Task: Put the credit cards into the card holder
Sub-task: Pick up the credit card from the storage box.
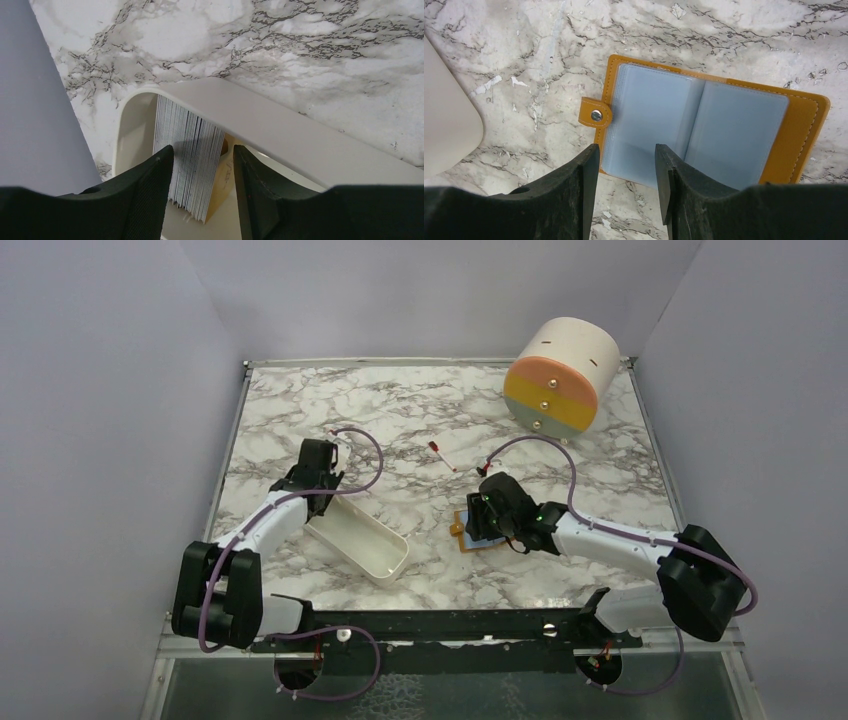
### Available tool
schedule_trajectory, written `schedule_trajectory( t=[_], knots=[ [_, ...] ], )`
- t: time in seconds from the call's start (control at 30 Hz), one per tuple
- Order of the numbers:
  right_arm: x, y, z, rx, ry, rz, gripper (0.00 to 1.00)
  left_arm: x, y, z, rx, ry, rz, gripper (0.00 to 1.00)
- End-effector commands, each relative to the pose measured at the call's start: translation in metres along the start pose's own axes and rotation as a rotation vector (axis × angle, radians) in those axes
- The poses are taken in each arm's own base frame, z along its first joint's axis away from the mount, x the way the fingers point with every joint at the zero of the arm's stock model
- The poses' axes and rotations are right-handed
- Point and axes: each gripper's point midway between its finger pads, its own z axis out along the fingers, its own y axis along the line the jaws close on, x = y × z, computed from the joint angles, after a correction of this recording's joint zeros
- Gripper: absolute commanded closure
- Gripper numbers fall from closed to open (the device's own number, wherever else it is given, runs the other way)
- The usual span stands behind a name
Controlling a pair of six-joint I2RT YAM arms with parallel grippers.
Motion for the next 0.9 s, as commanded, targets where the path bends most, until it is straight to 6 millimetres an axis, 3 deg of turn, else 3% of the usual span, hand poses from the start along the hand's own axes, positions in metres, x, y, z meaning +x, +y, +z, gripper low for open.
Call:
schedule_trajectory(
  t=[0.0, 0.23, 0.63, 0.87],
  knots=[
    [-0.006, -0.001, -0.006, -0.004, -0.020, -0.005, 0.55, -0.002, 0.011, -0.001, -0.043, 0.013, 0.001, 0.52],
    [-0.006, -0.002, -0.005, 0.003, -0.019, -0.012, 0.55, -0.006, 0.026, -0.006, -0.115, 0.029, -0.009, 0.54],
    [-0.002, -0.004, -0.002, 0.007, -0.019, -0.017, 0.55, -0.008, 0.025, -0.008, -0.106, 0.030, -0.016, 0.61],
    [-0.003, -0.003, -0.001, 0.003, -0.019, -0.020, 0.55, -0.010, 0.025, -0.011, -0.092, 0.030, -0.022, 0.71]
  ],
)
